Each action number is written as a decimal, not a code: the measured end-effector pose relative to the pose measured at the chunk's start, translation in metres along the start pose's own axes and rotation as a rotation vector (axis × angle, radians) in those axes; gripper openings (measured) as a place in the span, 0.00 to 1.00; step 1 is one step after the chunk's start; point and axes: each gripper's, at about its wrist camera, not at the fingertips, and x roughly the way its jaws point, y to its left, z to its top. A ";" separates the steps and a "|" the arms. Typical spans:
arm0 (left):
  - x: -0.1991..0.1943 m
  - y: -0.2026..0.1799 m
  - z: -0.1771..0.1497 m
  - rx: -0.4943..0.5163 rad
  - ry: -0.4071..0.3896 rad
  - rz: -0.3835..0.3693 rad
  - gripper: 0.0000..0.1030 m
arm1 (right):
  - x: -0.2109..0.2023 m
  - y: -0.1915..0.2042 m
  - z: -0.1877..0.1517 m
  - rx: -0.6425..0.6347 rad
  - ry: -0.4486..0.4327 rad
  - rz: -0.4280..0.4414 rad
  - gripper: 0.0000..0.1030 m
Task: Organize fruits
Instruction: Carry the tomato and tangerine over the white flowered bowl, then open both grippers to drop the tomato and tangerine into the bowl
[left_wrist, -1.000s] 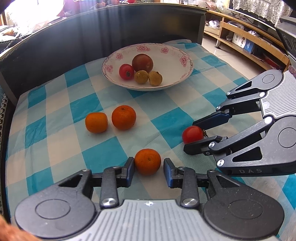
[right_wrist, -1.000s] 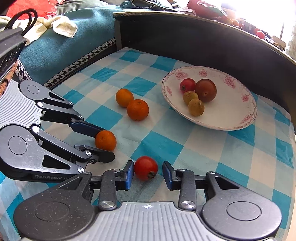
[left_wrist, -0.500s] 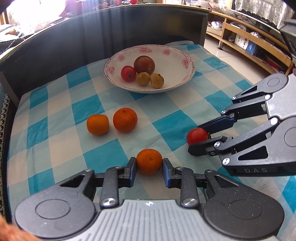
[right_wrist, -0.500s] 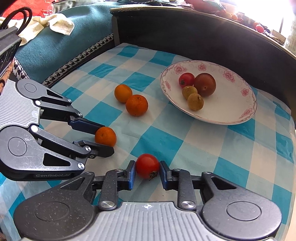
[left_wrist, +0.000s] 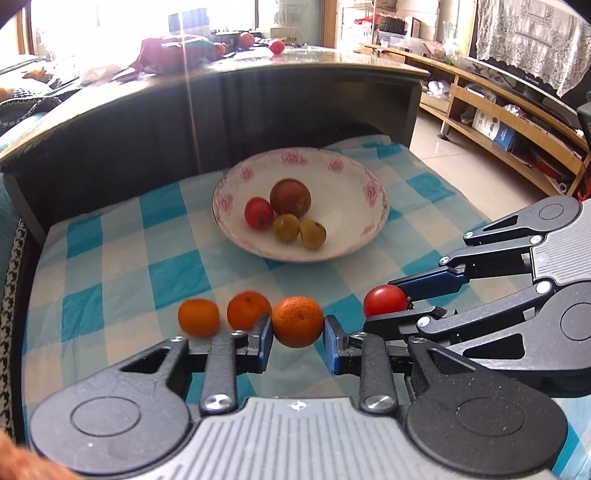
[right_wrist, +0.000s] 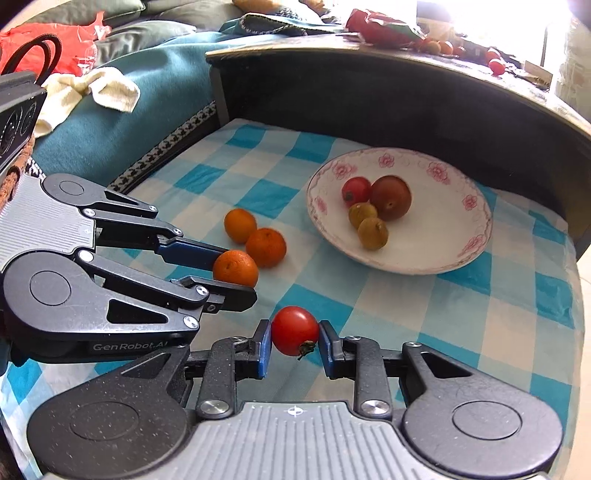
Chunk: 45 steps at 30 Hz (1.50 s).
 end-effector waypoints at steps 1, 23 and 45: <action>0.000 0.000 0.004 0.000 -0.009 0.003 0.37 | -0.001 -0.002 0.002 0.005 -0.008 -0.008 0.21; 0.050 0.016 0.046 -0.033 -0.050 0.035 0.37 | 0.015 -0.055 0.045 0.075 -0.098 -0.174 0.21; 0.058 0.018 0.046 -0.025 -0.068 0.041 0.45 | 0.036 -0.070 0.053 0.096 -0.101 -0.162 0.22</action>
